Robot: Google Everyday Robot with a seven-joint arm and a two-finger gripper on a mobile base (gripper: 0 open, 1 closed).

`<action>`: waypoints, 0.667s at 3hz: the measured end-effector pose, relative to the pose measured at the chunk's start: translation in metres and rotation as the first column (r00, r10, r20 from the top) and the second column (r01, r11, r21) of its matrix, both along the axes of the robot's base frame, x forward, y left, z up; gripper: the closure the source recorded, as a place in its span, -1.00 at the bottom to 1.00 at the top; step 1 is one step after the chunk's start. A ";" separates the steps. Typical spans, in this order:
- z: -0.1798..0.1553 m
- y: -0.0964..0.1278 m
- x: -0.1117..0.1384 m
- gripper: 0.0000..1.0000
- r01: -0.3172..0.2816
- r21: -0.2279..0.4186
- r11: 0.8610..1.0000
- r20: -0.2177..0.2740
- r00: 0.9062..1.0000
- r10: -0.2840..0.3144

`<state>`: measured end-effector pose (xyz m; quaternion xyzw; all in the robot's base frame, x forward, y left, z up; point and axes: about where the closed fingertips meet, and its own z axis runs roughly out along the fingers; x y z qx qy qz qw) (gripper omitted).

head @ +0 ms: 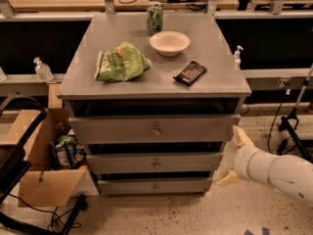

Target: Open middle drawer

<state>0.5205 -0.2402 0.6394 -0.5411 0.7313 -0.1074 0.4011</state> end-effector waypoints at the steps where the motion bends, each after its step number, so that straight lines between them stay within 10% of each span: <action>1: -0.011 0.009 -0.003 -1.00 -0.017 -0.048 0.999 -0.001 1.000 0.017; 2: -0.020 0.000 -0.013 -1.00 -0.021 -0.168 0.985 0.027 0.999 0.026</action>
Offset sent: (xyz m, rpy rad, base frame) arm -0.0202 0.0389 -0.0947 -0.4562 0.0464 0.1276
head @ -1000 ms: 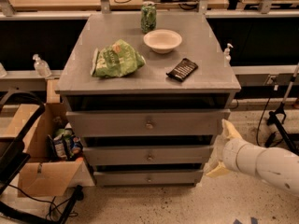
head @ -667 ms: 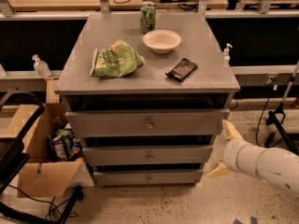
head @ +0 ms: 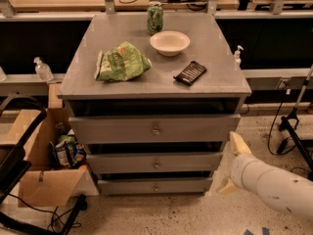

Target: Open middle drawer

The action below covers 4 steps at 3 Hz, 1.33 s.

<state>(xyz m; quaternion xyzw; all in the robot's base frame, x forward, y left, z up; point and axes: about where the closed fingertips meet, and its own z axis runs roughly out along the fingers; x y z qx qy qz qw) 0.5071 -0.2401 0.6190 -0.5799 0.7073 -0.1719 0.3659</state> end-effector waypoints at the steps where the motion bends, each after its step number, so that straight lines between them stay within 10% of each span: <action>1: -0.041 -0.023 -0.016 -1.00 0.010 -0.147 0.989 -0.038 0.999 -0.016; 4: -0.115 0.005 0.010 -1.00 -0.052 -0.174 0.983 -0.143 0.989 0.027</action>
Offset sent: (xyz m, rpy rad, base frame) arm -0.0200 -0.0228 -0.0340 -0.1002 0.0307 -0.0176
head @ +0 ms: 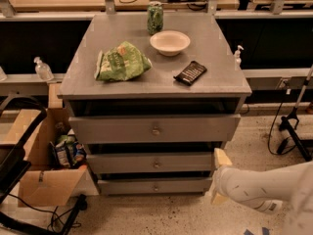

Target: Open middle drawer

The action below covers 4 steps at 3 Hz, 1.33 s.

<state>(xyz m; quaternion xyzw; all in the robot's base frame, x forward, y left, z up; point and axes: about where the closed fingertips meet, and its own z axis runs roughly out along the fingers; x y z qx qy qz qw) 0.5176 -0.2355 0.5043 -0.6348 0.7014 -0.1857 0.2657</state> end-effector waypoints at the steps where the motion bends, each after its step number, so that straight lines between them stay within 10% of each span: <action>1: -0.018 0.009 0.008 -1.00 -0.031 -0.014 0.999 -0.028 0.999 0.031; 3: -0.040 0.038 0.042 -1.00 -0.224 -0.018 0.974 -0.087 0.971 0.222; 4: -0.040 0.038 0.042 -1.00 -0.224 -0.018 0.974 -0.087 0.971 0.222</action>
Offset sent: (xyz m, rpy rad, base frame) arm 0.0399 0.0381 -0.0446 -0.0528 0.0806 0.2527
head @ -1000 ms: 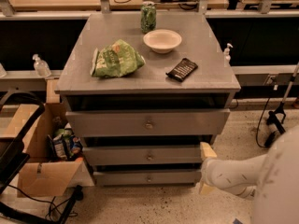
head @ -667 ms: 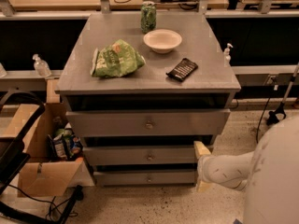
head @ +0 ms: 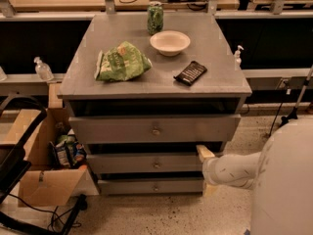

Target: Open middle drawer

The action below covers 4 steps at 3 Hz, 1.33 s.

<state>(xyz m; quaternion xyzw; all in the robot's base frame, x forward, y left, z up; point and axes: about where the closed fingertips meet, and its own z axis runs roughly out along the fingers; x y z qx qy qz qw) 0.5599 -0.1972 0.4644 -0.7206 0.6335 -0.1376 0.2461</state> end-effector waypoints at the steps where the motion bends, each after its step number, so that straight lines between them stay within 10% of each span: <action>1: -0.015 0.002 0.014 -1.00 0.008 -0.026 1.000 -0.038 0.999 -0.009; 4: -0.056 -0.025 0.053 -0.79 0.062 -0.103 0.993 -0.168 0.983 -0.079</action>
Offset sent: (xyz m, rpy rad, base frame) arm 0.0638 -0.0153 -0.0592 -0.1094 0.1837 -0.0615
